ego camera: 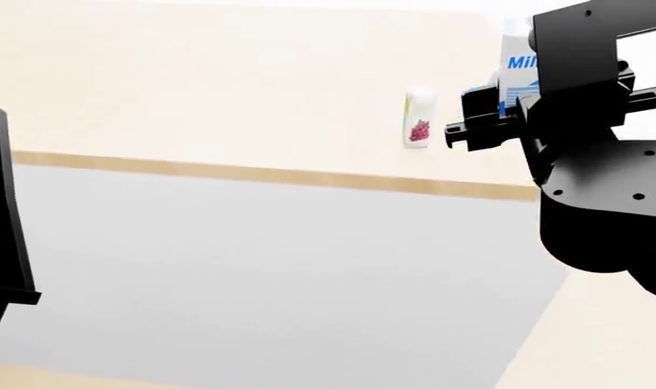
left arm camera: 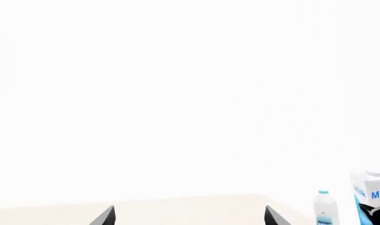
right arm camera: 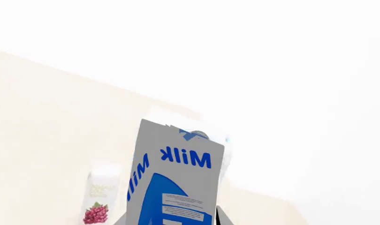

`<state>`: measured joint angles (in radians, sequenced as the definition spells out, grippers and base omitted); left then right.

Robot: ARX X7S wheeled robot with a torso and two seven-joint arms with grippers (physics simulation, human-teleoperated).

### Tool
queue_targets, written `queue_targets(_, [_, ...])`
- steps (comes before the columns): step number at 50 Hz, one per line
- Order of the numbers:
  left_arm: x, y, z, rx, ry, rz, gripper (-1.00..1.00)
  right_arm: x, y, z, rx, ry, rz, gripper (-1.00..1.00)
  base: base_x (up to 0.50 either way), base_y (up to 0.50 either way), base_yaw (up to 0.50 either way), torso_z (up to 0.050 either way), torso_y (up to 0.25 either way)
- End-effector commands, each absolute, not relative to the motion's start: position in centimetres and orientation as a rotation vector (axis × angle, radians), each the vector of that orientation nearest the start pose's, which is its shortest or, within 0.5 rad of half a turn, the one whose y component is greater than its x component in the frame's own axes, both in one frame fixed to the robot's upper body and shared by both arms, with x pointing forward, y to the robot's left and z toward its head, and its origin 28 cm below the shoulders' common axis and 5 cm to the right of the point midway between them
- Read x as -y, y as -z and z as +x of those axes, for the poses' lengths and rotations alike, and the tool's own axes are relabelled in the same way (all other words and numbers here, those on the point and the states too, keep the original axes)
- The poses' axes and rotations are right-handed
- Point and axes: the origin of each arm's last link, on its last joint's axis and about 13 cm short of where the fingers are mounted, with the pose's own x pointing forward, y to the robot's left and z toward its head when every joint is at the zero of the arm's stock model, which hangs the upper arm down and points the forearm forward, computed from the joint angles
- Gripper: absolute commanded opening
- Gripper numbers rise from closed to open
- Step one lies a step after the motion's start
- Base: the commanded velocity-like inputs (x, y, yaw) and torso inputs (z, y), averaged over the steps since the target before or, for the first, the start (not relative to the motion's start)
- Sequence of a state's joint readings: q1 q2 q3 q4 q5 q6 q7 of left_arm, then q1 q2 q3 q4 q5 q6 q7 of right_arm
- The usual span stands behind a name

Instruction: Move the drinks to the dining counter.

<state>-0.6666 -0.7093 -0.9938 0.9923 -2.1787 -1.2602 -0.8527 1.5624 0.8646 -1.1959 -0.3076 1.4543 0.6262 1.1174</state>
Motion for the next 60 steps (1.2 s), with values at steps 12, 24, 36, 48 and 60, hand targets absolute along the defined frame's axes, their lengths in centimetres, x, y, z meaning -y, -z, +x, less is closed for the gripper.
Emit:
queue_targets(12, [-28.13,-28.00,10.05,0.516,0.215,-0.018,1.00,12.24,-29.74,27.25,0.080,0.216,-0.349,-1.00,0.13,0.52,0.00,0.000,0.002])
queue_targets(24, [-28.08,-28.05,10.10,0.516,0.219,-0.018,1.00,12.16,-29.97,27.30,0.082,0.213,-0.348,-1.00,-0.06,0.50,0.00,0.000,0.001])
queue_targets(36, [-28.09,-27.98,10.11,0.514,0.217,-0.017,1.00,12.05,-30.02,27.34,0.099,0.173,-0.317,-1.00,0.04,0.09,0.00,0.001,0.001])
queue_targets(48, [-28.07,-27.79,10.13,0.511,0.218,-0.017,1.00,11.98,-29.90,27.27,0.098,0.186,-0.327,-1.00,0.30,0.04,0.00,0.000,0.001])
queue_targets(60, [-27.95,-27.64,10.27,0.507,0.225,-0.011,1.00,11.56,-30.19,27.36,0.125,0.150,-0.348,-1.00,0.39,0.05,0.00,0.000,0.003])
